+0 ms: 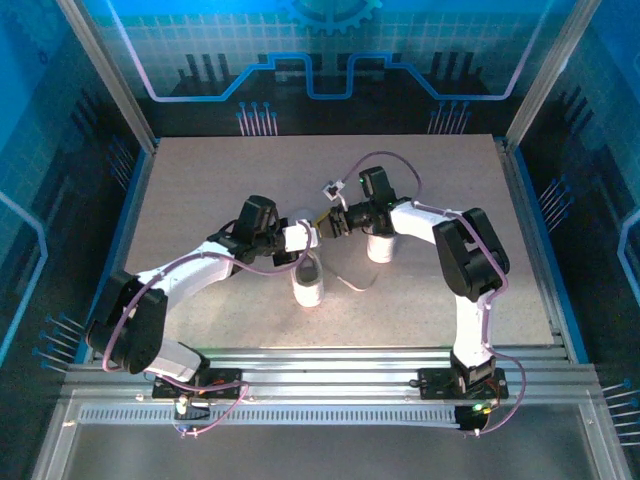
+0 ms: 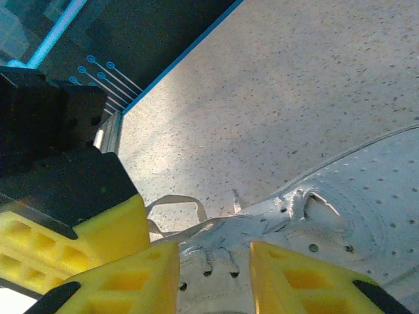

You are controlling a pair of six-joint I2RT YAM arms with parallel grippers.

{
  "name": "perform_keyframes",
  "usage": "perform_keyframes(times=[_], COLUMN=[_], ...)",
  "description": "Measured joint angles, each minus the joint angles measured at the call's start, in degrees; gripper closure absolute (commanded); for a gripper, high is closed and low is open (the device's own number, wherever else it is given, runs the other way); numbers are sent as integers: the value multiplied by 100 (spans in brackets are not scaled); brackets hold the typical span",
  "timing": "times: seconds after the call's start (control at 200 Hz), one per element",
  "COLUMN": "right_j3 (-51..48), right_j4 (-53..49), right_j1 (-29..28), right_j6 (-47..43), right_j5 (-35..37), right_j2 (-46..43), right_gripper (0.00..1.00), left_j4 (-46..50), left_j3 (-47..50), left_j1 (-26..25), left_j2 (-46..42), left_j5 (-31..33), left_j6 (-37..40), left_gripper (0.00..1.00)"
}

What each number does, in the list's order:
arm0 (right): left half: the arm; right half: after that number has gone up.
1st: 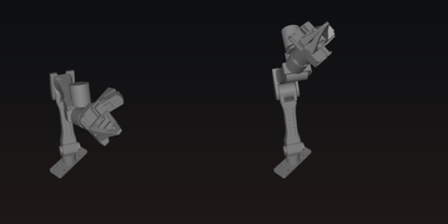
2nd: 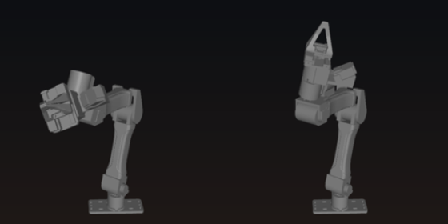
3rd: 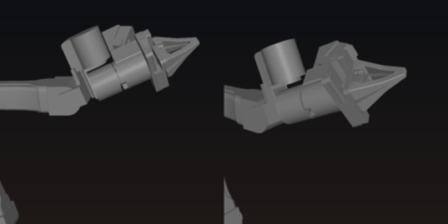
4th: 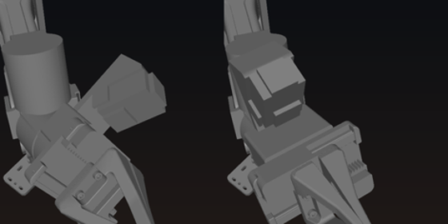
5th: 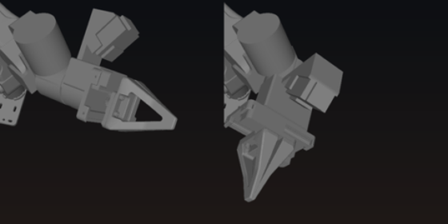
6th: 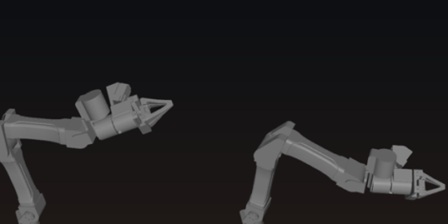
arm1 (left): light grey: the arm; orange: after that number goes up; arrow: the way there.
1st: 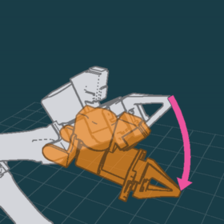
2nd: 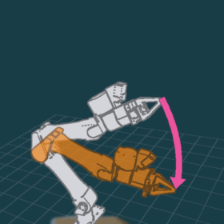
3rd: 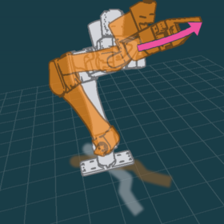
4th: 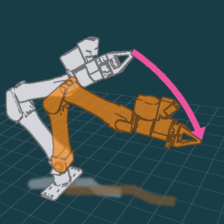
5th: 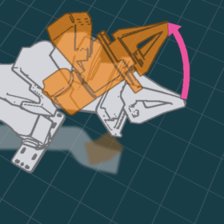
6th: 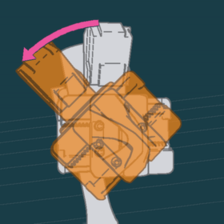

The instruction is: Tie the shoes

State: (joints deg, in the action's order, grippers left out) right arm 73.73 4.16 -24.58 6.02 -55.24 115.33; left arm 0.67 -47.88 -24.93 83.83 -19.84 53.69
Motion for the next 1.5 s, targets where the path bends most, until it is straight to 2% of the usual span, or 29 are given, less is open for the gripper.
perform_keyframes(times=[0.36,0.72,1.056,1.496], right_j3=[-85,-98,-197,-415], right_j4=[658,361,111,306], right_j1=[0,0,0,0], right_j6=[496,415,243,321], right_j5=[-629,-640,-789,-979], right_j2=[87,175,203,203], right_gripper=[72,73,71,66], left_j4=[-313,-457,-553,-549], left_j3=[94,208,243,243], left_j1=[0,0,20,39], left_j2=[0,-44,-87,-87], left_j5=[101,164,203,192], left_j6=[48,164,195,195], left_gripper=[100,100,100,100])
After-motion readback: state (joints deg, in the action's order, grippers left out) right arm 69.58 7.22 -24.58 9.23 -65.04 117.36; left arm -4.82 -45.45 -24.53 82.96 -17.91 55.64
